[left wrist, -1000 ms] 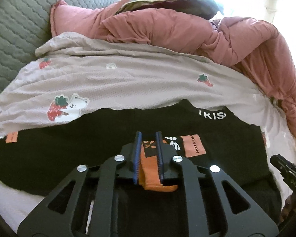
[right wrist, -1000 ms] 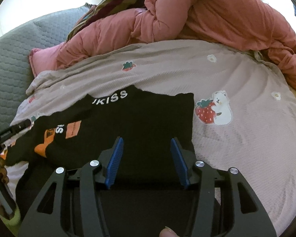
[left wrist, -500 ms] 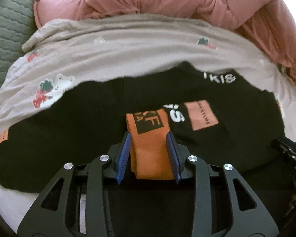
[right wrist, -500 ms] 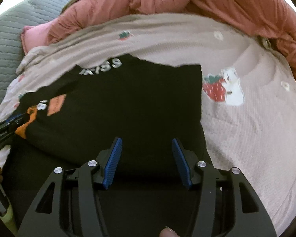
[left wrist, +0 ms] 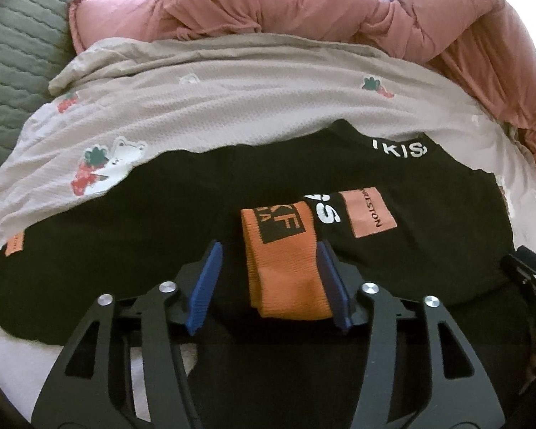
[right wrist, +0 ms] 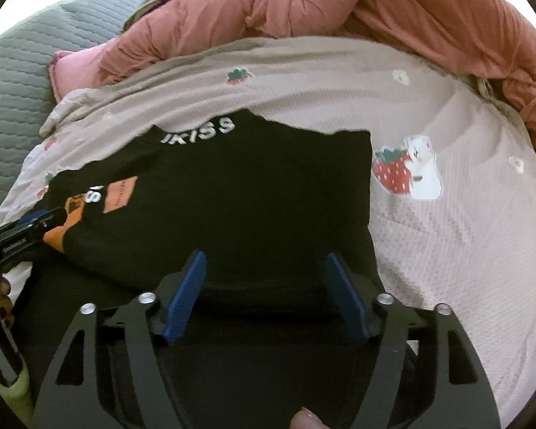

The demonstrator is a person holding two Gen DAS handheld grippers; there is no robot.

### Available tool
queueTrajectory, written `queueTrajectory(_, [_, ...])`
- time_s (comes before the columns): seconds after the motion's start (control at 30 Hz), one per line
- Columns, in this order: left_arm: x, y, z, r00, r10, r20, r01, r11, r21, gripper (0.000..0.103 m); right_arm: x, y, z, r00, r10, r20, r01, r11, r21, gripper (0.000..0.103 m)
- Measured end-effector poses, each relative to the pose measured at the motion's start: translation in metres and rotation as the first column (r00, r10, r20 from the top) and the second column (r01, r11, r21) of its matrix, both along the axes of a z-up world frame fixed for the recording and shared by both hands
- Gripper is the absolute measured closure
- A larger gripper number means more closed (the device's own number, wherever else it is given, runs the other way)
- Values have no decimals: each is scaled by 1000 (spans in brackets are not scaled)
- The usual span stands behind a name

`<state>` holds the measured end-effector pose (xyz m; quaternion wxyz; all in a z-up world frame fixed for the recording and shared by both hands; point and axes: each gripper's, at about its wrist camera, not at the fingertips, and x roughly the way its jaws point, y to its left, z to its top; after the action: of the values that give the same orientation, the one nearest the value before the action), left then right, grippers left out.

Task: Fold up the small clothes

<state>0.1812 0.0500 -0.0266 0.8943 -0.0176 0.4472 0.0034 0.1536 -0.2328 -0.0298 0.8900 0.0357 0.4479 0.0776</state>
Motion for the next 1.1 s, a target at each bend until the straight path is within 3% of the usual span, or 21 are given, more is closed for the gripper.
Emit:
queueTrajectory(0.03, [-3,3,3,1000,5,10,-5,1000,1,55,-2,2,3,1000,6,10,-6,1000,3,27])
queueTrajectory(0.13, [-11,10,11,999,27,38,-27,1000,9,38,-6,7,12,999,24,31,-24,1000,11,21])
queueTrajectory(0.2, [-16,17,16,997,45,57,-46,999,9,36,-10,12,18,998,40,47,-41,999,25,16])
queueTrajectory(0.27, [-22,26,21,994,74,77,-75,997,8,25,-12,17,23,997,51,61,-53,998,26,11])
queueTrajectory(0.43, [-36,46,33,983,134,123,-135,991,2,17,-18,33,37,993,76,94,-78,997,15,7])
queueTrajectory(0.67, [-54,78,47,951,239,195,-252,967,42,15,-21,60,50,984,127,123,-129,992,9,7])
queueTrajectory(0.83, [-63,102,49,933,297,201,-310,950,36,15,-23,84,57,977,167,136,-169,986,1,5])
queueTrajectory(1.1, [-73,142,50,887,413,206,-430,902,47,15,-24,130,62,956,253,145,-253,967,-18,5])
